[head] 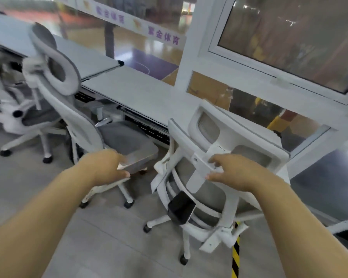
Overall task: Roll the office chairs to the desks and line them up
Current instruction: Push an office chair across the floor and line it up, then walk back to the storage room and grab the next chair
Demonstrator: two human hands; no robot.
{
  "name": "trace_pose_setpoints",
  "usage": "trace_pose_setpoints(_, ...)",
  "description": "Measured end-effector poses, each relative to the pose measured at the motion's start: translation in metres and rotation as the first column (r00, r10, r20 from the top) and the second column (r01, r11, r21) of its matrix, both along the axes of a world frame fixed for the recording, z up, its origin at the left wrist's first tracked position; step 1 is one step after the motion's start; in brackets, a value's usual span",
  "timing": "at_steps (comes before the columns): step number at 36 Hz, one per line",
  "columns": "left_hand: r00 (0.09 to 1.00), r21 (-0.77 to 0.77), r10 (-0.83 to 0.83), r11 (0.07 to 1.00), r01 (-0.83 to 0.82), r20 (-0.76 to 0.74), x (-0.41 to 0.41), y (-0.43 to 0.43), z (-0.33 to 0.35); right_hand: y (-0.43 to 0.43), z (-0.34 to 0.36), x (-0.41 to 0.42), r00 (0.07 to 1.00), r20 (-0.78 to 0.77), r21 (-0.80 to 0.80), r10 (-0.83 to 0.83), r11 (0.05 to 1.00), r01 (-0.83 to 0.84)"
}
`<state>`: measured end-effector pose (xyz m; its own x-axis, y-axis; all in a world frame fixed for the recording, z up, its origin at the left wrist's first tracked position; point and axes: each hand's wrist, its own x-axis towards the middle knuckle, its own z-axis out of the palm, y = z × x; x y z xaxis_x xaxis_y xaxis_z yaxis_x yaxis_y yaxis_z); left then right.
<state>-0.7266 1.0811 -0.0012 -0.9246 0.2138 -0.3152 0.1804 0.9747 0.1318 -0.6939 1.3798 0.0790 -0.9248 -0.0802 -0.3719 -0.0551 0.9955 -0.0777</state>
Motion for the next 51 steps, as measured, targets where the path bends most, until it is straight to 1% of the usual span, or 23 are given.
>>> trace_pose_setpoints(4,0.988,0.018,0.152,0.988,-0.152,0.002,0.039,-0.058,0.003,-0.057,0.003,-0.004,0.984,0.007,0.011,0.175,0.984,-0.175)
trace_pose_setpoints(8,0.951,0.056,0.308,0.950,-0.307,0.001,0.084,-0.119,0.005,-0.124,0.001,-0.004,0.952,0.021,0.039,0.305,0.951,-0.305)
trace_pose_setpoints(13,0.892,0.015,0.452,0.892,-0.452,0.000,0.153,-0.204,0.005,-0.220,-0.005,0.013,0.879,0.011,0.073,0.477,0.876,-0.476)
trace_pose_setpoints(22,0.748,-0.003,0.663,0.748,-0.664,-0.032,0.299,-0.348,0.011,-0.404,-0.022,0.085,0.763,0.013,0.056,0.647,0.761,-0.646)
trace_pose_setpoints(24,0.704,0.006,0.710,0.704,-0.710,-0.035,0.333,-0.376,0.014,-0.445,-0.027,0.104,0.736,0.022,0.057,0.677,0.734,-0.677)
trace_pose_setpoints(27,0.631,0.005,0.774,0.632,-0.775,-0.042,0.383,-0.417,0.017,-0.506,-0.035,0.132,0.703,0.042,0.019,0.710,0.703,-0.711)
trace_pose_setpoints(33,0.469,-0.022,0.882,0.468,-0.883,-0.040,0.469,-0.485,0.018,-0.619,-0.043,0.179,0.556,0.072,-0.009,0.828,0.558,-0.830)
trace_pose_setpoints(36,0.388,-0.014,0.921,0.388,-0.922,-0.024,0.503,-0.516,0.016,-0.673,-0.046,0.198,0.477,0.069,-0.013,0.876,0.479,-0.878)
trace_pose_setpoints(39,0.287,0.012,0.958,0.288,-0.958,-0.012,0.532,-0.547,0.014,-0.729,-0.047,0.214,0.391,0.064,-0.015,0.918,0.392,-0.920)
trace_pose_setpoints(42,0.204,-0.003,0.979,0.204,-0.979,-0.007,0.555,-0.578,0.014,-0.785,-0.049,0.229,0.306,0.060,-0.019,0.950,0.308,-0.951)
trace_pose_setpoints(47,0.080,-0.018,0.996,0.079,-0.997,-0.033,0.583,-0.636,0.013,-0.881,-0.051,0.247,0.194,0.055,-0.038,0.979,0.196,-0.980)
trace_pose_setpoints(51,-0.002,-0.012,1.000,-0.002,-1.000,-0.027,0.595,-0.688,0.016,-0.960,-0.047,0.260,0.089,0.052,-0.018,0.995,0.090,-0.996)
